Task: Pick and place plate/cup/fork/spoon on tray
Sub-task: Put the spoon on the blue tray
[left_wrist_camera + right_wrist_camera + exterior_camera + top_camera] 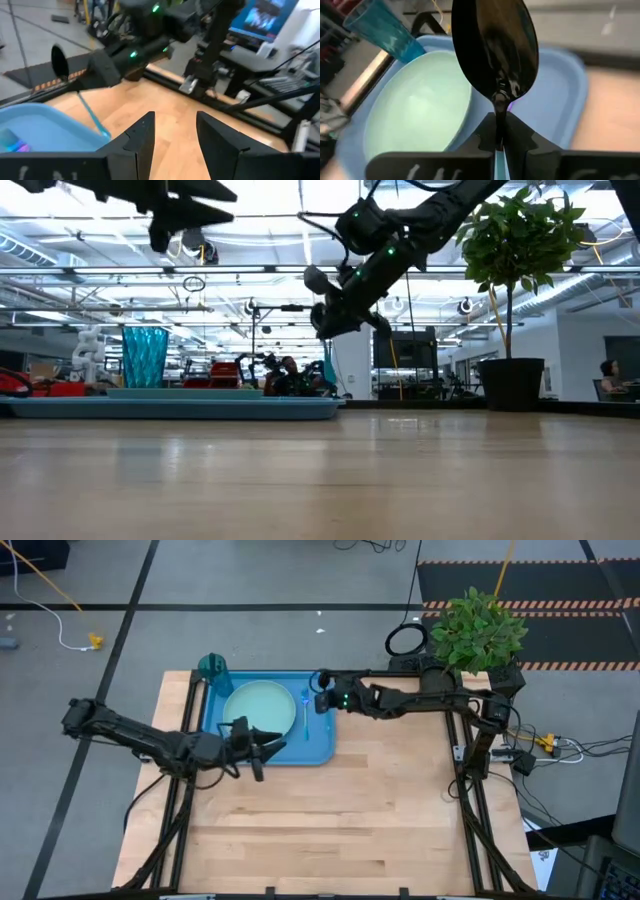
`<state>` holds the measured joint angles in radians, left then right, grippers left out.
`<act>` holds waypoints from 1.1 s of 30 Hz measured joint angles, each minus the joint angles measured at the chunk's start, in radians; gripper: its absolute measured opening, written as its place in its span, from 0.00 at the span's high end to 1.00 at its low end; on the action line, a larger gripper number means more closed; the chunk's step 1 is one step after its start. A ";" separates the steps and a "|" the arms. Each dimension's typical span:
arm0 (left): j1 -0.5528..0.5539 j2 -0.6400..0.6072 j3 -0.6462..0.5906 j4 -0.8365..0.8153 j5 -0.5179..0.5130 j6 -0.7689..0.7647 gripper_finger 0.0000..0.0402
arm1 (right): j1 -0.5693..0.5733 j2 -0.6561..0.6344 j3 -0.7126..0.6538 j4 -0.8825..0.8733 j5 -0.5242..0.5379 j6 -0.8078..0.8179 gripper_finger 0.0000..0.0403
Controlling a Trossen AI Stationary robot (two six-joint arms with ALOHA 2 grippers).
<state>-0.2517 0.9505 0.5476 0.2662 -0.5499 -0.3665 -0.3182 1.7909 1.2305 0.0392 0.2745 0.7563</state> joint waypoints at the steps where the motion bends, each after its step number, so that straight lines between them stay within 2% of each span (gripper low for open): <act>1: -0.007 -0.012 0.000 0.001 0.000 0.003 0.64 | -0.007 0.000 0.001 -0.004 -0.021 0.058 0.99; 5: -0.026 -0.047 0.000 0.003 -0.001 0.025 0.64 | -0.007 0.011 0.001 0.016 -0.053 0.363 0.99; 7: -0.027 -0.054 0.000 0.009 0.000 0.037 0.64 | -0.003 0.019 0.000 0.060 -0.100 0.347 0.99; 14: -0.027 -0.055 0.000 0.038 -0.001 0.074 0.64 | 0.007 0.054 0.011 0.111 -0.079 0.356 0.99; 25: -0.008 -0.055 0.000 0.056 -0.006 0.105 0.64 | -0.068 0.262 0.173 -0.085 -0.274 0.356 0.99; 33: -0.004 -0.055 0.000 0.042 -0.008 0.112 0.64 | -0.106 0.271 0.184 -0.141 -0.276 0.356 0.99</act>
<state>-0.2558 0.8955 0.5472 0.3079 -0.5583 -0.2543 -0.4242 2.0620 1.4147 -0.1017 -0.0018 1.1120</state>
